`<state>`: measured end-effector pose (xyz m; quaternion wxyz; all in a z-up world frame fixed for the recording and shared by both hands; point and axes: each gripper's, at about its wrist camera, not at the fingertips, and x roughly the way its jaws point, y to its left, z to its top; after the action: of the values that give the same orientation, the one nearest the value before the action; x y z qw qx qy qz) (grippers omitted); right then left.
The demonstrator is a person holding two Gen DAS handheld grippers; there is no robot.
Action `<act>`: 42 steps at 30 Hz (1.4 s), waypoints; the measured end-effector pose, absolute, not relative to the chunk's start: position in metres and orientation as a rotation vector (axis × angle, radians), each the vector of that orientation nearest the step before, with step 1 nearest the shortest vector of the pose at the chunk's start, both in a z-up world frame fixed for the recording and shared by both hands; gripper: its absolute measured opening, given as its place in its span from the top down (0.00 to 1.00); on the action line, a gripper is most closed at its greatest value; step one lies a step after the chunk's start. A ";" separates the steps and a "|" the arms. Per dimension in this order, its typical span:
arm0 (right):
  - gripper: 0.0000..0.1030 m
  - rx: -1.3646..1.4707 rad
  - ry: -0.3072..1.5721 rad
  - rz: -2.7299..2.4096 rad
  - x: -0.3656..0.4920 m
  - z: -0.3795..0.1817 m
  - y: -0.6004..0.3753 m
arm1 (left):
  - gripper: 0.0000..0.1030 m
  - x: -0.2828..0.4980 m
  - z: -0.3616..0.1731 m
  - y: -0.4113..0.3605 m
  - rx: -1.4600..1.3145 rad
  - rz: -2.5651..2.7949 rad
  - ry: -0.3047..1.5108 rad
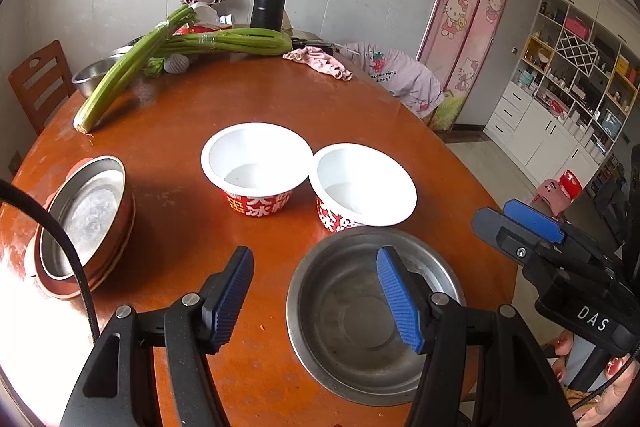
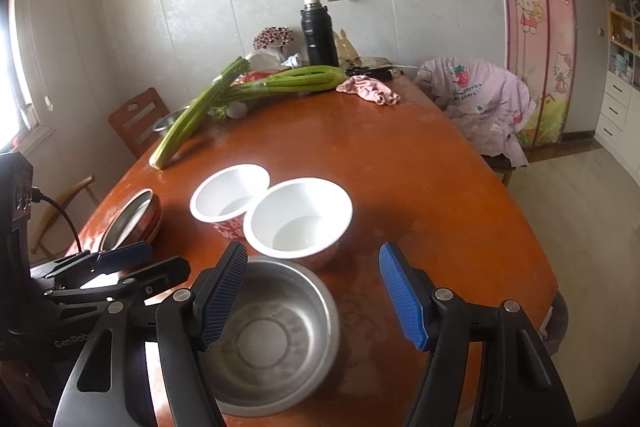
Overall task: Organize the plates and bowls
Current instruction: 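Move the left tool to the deep steel basin's rim, then grasp the steel basin's rim with the left tool and lift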
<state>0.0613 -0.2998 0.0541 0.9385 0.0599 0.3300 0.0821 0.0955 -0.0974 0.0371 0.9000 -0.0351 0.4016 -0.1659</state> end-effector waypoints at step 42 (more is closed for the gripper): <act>0.44 -0.002 0.875 0.287 0.077 -0.030 -0.264 | 0.52 0.116 -0.030 -0.113 -0.152 -0.405 1.015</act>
<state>0.0770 -0.2639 -0.0302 0.8958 -0.0010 0.4223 0.1385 0.1156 -0.1129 -0.0303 0.8517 -0.0721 0.4822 -0.1922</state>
